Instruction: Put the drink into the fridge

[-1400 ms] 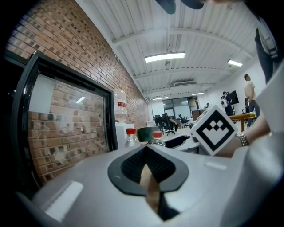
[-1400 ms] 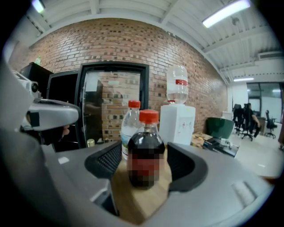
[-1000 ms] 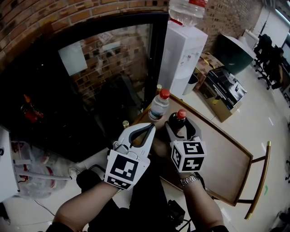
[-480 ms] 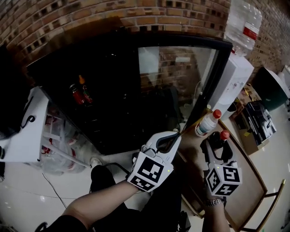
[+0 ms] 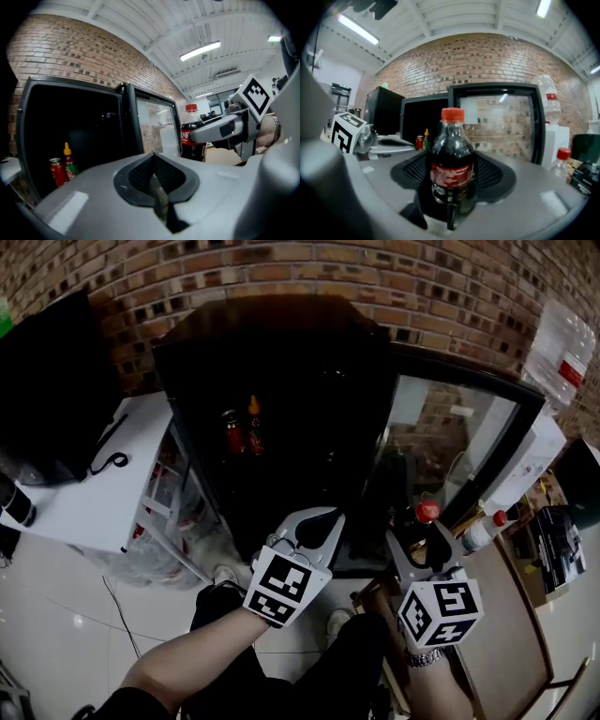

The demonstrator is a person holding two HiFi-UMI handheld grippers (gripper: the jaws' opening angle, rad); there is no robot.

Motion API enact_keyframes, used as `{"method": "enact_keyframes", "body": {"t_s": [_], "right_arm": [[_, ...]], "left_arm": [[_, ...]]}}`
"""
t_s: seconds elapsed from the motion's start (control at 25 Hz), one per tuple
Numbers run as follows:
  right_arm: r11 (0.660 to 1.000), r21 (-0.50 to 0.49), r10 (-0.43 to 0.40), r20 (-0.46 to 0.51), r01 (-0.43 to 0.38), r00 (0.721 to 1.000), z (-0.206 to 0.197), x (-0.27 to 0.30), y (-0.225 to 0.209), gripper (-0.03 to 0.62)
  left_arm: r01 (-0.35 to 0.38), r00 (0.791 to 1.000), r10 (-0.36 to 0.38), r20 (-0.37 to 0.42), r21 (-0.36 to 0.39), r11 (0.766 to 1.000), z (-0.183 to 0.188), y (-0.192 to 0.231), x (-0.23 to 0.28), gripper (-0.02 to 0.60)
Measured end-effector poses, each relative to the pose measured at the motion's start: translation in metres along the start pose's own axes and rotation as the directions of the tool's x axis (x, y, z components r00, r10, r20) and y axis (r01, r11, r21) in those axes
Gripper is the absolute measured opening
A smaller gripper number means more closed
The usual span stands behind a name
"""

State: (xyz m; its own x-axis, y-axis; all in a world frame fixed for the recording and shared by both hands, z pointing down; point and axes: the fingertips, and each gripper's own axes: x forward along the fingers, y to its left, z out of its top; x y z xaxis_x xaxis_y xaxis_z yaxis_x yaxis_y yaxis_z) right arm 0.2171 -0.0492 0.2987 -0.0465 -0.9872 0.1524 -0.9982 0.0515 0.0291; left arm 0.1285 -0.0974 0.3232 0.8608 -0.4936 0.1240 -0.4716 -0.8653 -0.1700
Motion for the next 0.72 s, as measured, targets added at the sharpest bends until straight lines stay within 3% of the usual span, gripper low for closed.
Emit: {"method": "enact_keyframes", "body": {"t_s": [0.28, 0.72], "right_arm": [[0.992, -0.007, 0.128, -0.007, -0.128, 0.992, 0.009, 0.072, 0.081, 0.295], [0.983, -0.024, 0.183, -0.064, -0.184, 0.981, 0.001, 0.161, 0.136, 0.295]], "left_arm": [[-0.107, 0.994, 0.107, -0.014, -0.013, 0.994, -0.017, 0.076, -0.042, 0.003], [-0.17, 0.985, 0.169, -0.032, -0.043, 0.984, -0.039, 0.155, -0.061, 0.003]]}}
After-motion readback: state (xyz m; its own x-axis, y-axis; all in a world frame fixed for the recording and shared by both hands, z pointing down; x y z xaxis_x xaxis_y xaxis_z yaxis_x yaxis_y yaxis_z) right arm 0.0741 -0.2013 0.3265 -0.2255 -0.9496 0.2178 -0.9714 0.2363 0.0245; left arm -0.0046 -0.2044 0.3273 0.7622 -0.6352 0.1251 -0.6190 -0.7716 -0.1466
